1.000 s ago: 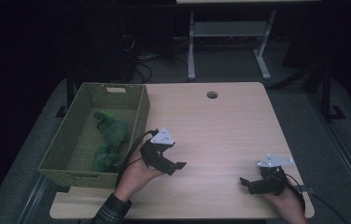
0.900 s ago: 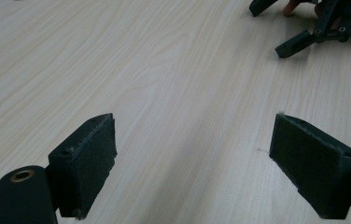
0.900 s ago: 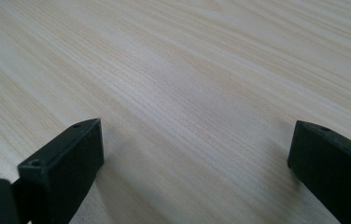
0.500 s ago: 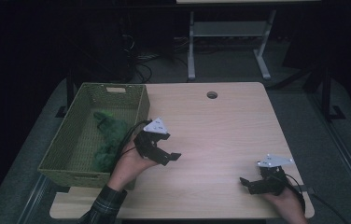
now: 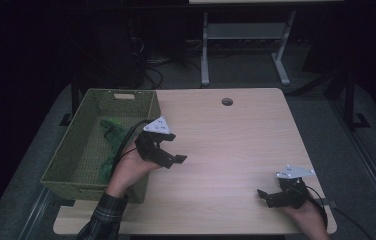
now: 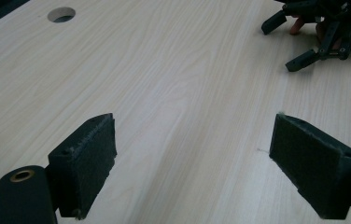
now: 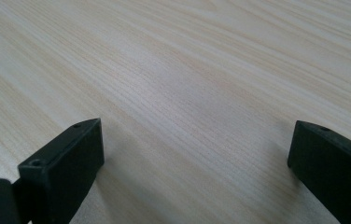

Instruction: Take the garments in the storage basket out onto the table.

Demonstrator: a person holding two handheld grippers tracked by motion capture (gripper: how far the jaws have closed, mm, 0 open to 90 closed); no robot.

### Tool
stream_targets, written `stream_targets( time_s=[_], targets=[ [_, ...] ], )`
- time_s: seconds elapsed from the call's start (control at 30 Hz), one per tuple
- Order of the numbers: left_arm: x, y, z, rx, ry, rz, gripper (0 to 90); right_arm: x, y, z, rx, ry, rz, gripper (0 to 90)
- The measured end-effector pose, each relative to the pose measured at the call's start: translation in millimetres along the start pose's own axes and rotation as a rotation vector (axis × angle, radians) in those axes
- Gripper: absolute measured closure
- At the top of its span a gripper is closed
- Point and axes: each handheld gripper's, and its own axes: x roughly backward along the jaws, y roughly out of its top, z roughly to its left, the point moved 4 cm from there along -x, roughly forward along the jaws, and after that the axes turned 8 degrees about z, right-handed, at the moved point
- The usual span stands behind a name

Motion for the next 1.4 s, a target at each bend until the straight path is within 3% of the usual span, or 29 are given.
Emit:
stream_targets(
  time_s=[0.93, 1.3, 1.4],
  targets=[
    [46.9, -33.0, 35.7, 0.104, 0.129, 0.002, 14.4, 0.0, 0.0, 0.1, -0.001, -0.001, 0.0, 3.3],
    [62.4, -48.9, 49.7, 0.139, 0.19, 0.036, 14.4, 0.0, 0.0, 0.1, -0.001, -0.001, -0.001, 3.3],
    [66.1, -54.0, 52.8, 0.143, 0.201, 0.042, 18.8, 0.0, 0.0, 0.1, -0.001, -0.001, -0.001, 3.3]
  ],
)
